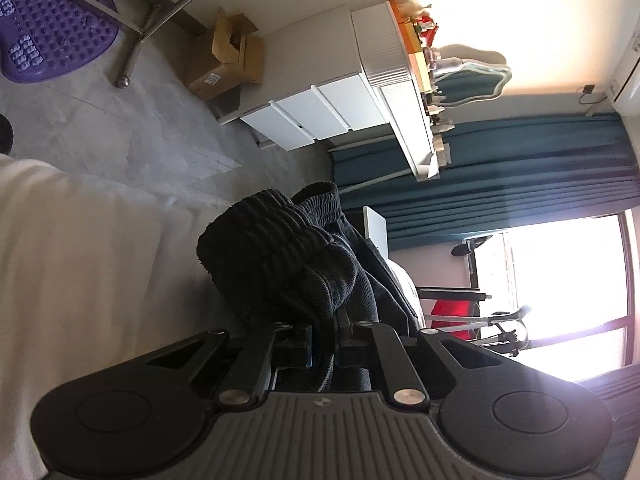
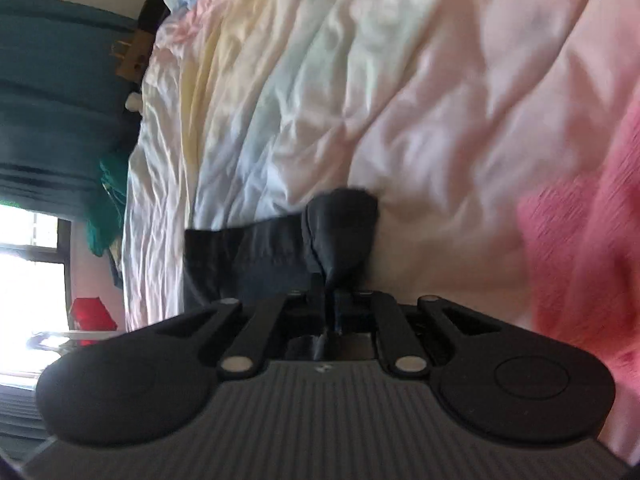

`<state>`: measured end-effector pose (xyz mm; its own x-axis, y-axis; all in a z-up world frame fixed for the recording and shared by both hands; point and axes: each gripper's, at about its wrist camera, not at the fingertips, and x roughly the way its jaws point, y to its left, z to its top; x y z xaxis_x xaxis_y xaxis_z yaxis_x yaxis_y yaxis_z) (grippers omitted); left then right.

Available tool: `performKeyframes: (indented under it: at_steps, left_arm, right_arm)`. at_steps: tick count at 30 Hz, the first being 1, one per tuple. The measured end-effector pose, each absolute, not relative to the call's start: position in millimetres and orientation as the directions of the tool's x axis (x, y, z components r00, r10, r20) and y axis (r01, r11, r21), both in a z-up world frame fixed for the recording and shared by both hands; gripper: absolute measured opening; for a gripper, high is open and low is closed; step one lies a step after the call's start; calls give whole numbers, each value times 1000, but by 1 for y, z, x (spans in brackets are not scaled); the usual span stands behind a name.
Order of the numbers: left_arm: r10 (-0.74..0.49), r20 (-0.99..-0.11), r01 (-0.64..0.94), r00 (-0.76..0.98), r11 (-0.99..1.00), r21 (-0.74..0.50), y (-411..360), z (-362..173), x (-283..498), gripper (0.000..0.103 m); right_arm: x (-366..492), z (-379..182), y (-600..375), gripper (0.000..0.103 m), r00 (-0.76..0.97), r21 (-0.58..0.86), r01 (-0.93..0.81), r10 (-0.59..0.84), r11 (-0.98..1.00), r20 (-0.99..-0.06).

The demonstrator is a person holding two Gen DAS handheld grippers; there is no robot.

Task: Fold clothes

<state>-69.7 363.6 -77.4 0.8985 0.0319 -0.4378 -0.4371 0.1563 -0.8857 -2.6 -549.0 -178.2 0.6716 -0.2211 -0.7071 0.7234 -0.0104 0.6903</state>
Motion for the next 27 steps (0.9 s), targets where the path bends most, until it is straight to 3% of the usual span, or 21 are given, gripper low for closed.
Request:
performKeyframes:
  at_steps: [8, 9, 11, 12, 13, 14, 17, 20, 21, 22, 25, 27]
  left_arm:
    - [35, -458, -457, 888, 160, -875, 363, -76, -69, 10]
    - [37, -460, -459, 887, 162, -873, 363, -76, -69, 10]
    - [40, -464, -464, 885, 167, -870, 363, -75, -68, 10]
    - [41, -466, -466, 884, 169, -868, 362, -75, -67, 10]
    - [43, -469, -469, 882, 171, -867, 362, -74, -67, 10]
    - [44, -471, -471, 881, 173, -865, 362, -74, -67, 10]
    - [49, -477, -478, 877, 180, -860, 361, -73, -65, 10]
    - [54, -484, -485, 874, 187, -854, 361, -71, -64, 10]
    - [55, -486, -487, 872, 189, -853, 361, -71, -64, 10]
    - [57, -488, -489, 871, 192, -851, 361, -71, -63, 10]
    - [58, -491, -492, 869, 196, -848, 361, -70, -63, 10]
    - [59, -493, -494, 868, 191, -848, 361, -70, -64, 10]
  right_arm:
    - [-5, -129, -535, 12, 620, 615, 769, -434, 173, -654]
    - [-4, -125, -531, 20, 611, 598, 777, -459, 194, -645]
    - [-4, -119, -527, 45, 608, 582, 782, -485, 224, -629]
    - [-2, -119, -526, 67, 610, 576, 782, -479, 237, -631]
    - [4, -121, -526, 77, 612, 566, 785, -455, 250, -648]
    - [11, -128, -526, 79, 608, 556, 792, -413, 252, -678]
    - [28, -156, -528, 77, 580, 546, 815, -269, 196, -769]
    - [34, -174, -529, 77, 597, 583, 802, -201, 130, -777]
    - [38, -171, -527, 66, 610, 589, 793, -217, 157, -762]
    - [42, -166, -526, 42, 623, 593, 782, -236, 191, -746]
    - [48, -151, -520, 7, 655, 598, 756, -291, 268, -697]
    - [44, -143, -520, 7, 687, 623, 727, -308, 288, -659]
